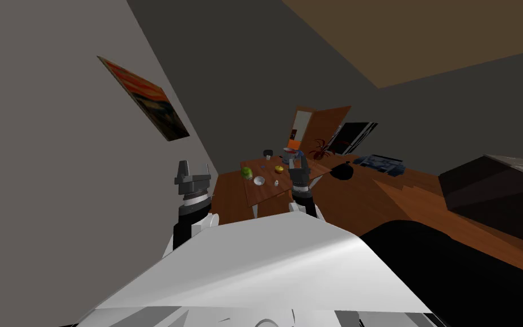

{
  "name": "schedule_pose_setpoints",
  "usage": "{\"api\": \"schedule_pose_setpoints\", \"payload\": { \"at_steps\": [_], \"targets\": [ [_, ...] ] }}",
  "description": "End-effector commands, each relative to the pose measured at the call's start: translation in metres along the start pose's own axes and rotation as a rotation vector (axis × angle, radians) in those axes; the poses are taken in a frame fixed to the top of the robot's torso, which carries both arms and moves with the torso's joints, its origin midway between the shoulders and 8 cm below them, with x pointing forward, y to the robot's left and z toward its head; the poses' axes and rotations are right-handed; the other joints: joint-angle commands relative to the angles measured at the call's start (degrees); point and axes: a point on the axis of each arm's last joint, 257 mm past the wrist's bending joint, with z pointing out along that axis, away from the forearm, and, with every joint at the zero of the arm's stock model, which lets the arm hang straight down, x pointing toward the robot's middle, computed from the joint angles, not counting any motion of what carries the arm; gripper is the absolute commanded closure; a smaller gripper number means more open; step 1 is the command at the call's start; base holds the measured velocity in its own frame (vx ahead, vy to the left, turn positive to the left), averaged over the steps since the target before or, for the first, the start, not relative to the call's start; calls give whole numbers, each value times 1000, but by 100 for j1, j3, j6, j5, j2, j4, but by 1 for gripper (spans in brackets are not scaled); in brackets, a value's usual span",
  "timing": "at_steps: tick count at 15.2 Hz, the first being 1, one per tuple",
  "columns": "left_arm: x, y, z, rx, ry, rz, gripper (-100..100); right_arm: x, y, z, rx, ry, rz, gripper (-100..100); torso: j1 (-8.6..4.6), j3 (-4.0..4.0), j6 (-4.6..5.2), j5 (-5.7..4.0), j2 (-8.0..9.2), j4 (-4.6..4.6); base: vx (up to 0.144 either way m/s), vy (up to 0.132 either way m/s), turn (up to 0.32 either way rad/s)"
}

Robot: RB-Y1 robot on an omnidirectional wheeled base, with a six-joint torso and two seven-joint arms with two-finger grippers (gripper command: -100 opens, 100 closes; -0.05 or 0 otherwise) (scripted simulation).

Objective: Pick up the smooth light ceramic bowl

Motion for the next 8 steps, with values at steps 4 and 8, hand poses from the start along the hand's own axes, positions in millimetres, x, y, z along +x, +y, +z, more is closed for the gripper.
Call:
{"api": "schedule_pose_setpoints", "payload": {
  "at_steps": [4,8],
  "targets": [
    [0,0,0,0,0,0,0,14,-17,-7,49,94,-54,-100,22,5,-1,4,8,1,-20,54,38],
    [0,0,0,0,0,0,0,30,-44,-21,122,208,-141,-100,42,8,-1,10,14,3,-33,100,49]
  ]
}}
